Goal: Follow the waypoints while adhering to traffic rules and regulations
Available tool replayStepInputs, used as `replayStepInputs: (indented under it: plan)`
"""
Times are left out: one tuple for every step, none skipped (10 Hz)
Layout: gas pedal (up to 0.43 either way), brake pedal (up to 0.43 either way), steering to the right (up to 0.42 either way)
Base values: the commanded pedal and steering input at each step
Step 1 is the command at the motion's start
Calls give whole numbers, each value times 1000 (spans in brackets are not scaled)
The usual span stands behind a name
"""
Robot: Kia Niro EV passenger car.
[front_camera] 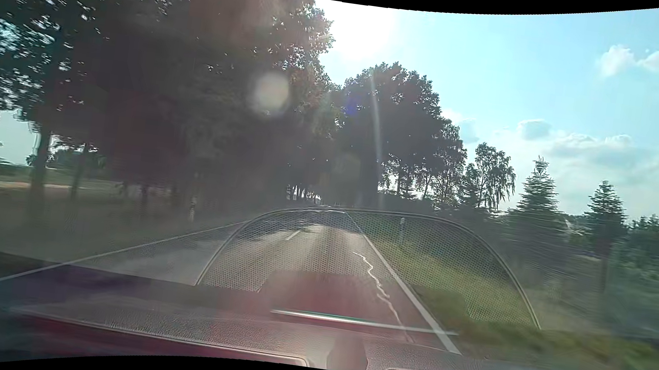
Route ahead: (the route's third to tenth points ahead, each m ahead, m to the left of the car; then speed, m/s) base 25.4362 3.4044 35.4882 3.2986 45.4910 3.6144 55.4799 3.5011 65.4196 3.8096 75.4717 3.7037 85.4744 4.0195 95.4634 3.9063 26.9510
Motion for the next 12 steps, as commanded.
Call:
replayStepInputs:
  plan:
    - [280, 0, -3]
    - [268, 0, -3]
    - [248, 0, -3]
    - [240, 0, -4]
    - [228, 0, -3]
    - [228, 0, -3]
    - [228, 0, -4]
    - [220, 0, -3]
    - [220, 0, -4]
    - [0, 0, -3]
    - [0, 0, -3]
    - [0, 0, -3]
